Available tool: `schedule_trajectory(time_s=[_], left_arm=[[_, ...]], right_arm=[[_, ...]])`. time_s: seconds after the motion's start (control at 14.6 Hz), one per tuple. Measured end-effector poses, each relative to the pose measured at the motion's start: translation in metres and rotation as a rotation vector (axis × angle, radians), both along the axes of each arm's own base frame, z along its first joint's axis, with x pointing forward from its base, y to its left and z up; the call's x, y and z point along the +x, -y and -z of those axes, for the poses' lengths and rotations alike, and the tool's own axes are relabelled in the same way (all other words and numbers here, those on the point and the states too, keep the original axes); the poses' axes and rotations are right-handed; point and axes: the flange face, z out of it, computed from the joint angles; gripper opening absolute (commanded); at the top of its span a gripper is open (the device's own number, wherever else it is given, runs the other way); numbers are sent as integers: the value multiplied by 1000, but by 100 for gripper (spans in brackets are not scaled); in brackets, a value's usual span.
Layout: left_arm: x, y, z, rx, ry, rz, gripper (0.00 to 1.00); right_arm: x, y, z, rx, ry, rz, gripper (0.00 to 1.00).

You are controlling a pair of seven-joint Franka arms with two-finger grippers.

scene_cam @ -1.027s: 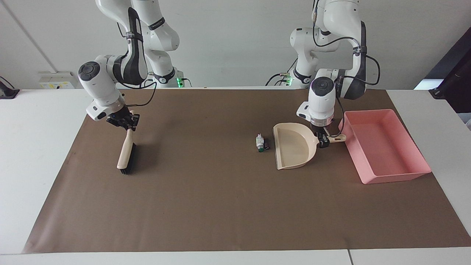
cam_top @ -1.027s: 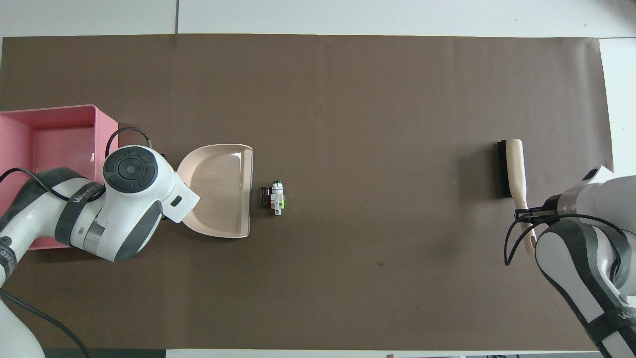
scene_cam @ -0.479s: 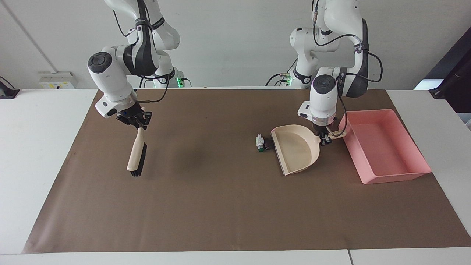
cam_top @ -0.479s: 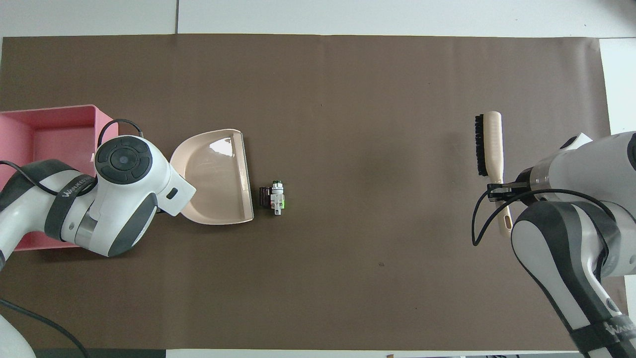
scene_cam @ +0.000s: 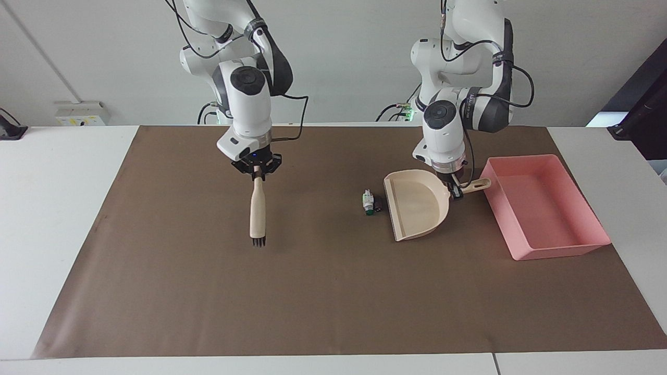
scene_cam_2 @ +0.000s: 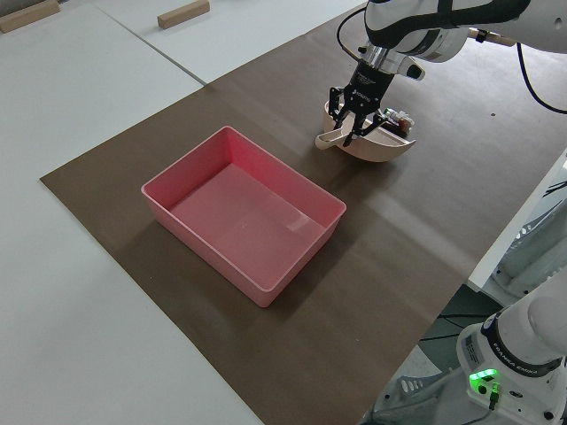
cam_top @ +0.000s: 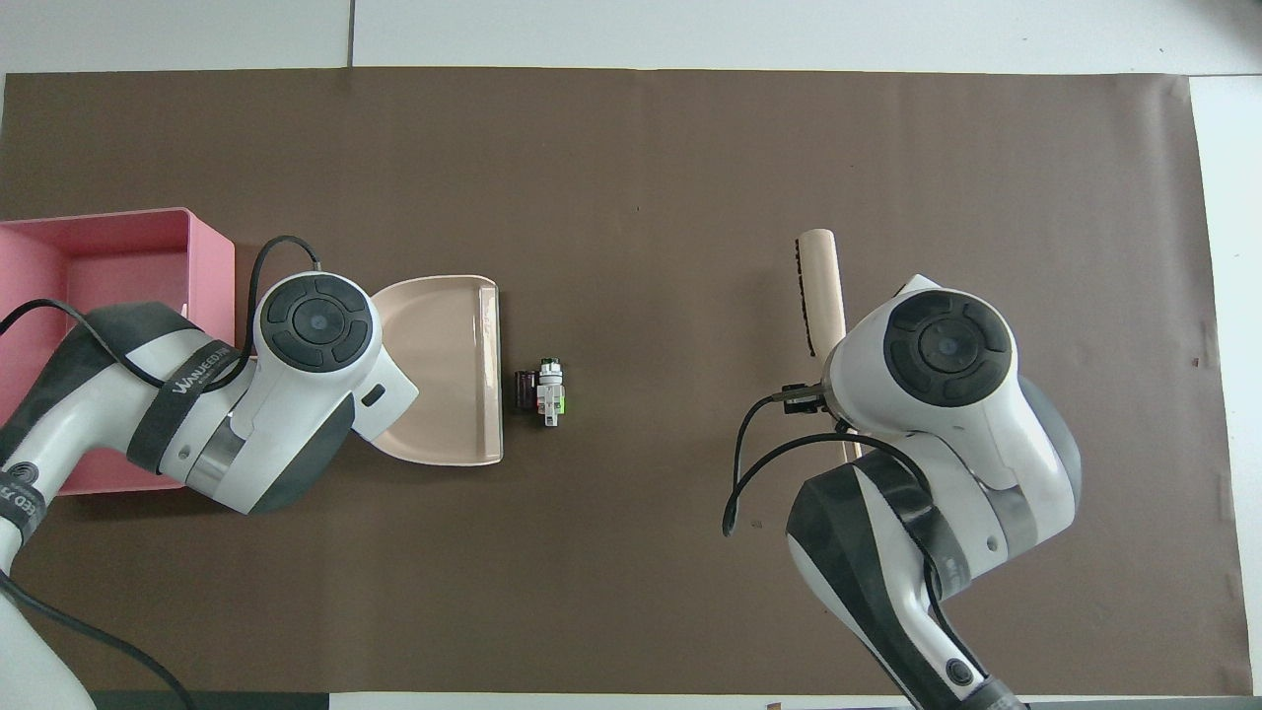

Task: Clean e-waste and dump in bin
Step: 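Lift the brush with the right gripper toward the dustpan and component, then sweep the component into the dustpan with the brush in the right gripper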

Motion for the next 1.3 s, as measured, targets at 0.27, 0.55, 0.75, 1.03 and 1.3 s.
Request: schedule_trajectory(time_s=[0.27,0.55,0.75,1.03,1.3], left_arm=[[-5,8,17,57,-36,38,0],[-6,9,22,64,-42,44,0],[-7,10,22,66,-44,45,0],[-9,11,24,69,-50,46,0],[-11,12,26,72,-52,45,0]], right_arm=[[-6,-18,12,-9,-21,-36,0],[-27,-63,31,-21,-54,-121,0],[-46,-104,39,20,-68,-160,0],[-48,-169,52,60,-65,-159,0],[-49,-227,66,131,-33,-139,0]])
